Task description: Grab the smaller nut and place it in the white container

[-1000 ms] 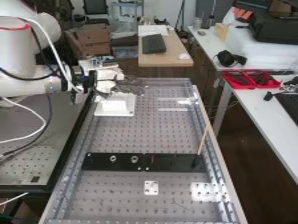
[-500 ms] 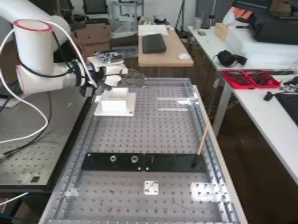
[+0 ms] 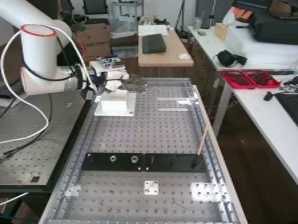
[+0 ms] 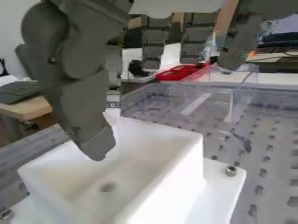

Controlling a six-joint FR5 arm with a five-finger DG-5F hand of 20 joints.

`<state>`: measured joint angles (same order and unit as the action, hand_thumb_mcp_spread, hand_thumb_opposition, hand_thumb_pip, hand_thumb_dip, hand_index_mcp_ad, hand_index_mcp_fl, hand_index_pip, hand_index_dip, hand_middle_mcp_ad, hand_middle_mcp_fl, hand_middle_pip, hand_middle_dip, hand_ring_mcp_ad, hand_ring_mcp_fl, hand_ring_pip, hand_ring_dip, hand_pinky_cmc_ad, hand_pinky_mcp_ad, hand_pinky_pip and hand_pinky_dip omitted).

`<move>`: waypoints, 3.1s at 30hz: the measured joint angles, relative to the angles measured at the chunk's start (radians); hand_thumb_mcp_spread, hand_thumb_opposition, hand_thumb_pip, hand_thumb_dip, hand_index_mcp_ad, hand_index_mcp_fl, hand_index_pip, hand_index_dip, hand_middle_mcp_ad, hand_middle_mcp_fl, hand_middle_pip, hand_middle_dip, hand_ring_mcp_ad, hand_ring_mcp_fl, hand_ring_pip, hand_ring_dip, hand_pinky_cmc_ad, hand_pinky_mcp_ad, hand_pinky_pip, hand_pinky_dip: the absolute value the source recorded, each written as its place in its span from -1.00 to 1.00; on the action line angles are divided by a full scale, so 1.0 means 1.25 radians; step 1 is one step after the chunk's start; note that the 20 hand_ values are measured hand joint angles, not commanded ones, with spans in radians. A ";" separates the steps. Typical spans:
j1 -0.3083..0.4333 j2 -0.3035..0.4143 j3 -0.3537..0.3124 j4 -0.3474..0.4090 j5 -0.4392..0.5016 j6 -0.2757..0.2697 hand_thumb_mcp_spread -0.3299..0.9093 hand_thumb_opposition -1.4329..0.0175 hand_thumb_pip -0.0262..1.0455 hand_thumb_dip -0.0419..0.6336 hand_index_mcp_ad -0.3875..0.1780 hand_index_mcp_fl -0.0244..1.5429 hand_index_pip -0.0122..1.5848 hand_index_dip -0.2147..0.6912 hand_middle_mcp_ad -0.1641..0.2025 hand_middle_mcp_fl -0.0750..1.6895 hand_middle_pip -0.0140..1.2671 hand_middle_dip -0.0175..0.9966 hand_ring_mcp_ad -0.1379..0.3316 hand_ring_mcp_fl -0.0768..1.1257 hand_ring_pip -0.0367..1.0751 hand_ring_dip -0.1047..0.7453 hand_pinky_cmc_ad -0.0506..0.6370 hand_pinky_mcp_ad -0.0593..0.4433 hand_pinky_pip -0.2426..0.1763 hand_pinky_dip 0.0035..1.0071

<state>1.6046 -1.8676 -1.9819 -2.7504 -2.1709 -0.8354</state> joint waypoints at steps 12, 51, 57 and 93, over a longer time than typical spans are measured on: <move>-0.017 0.049 -0.022 0.017 0.062 0.043 0.17 -0.25 0.18 -0.17 -0.51 -0.94 0.55 -0.43 -0.17 -0.91 -0.77 -0.40 0.08 -0.87 -0.77 -0.45 0.07 0.28 -0.21 -0.60; -0.091 0.192 0.134 -0.108 0.515 0.094 -0.14 -0.09 0.05 -0.45 -0.17 -0.87 -0.70 -0.29 0.11 -0.91 -0.76 -0.37 0.29 -0.87 -0.77 -0.45 0.36 0.55 -0.35 -0.22; -0.091 0.189 0.143 -0.117 0.519 0.094 -0.16 -0.09 0.06 -0.46 -0.17 -0.87 -0.70 -0.29 0.11 -0.91 -0.76 -0.37 0.29 -0.87 -0.77 -0.45 0.36 0.54 -0.35 -0.22; -0.107 0.212 0.163 -0.162 0.498 0.086 -0.16 -0.10 0.07 -0.46 -0.17 -0.86 -0.81 -0.29 0.12 -0.91 -0.77 -0.37 0.31 -0.87 -0.77 -0.45 0.35 0.55 -0.35 -0.22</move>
<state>1.4704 -1.6028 -1.7777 -2.9526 -1.5479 -0.7274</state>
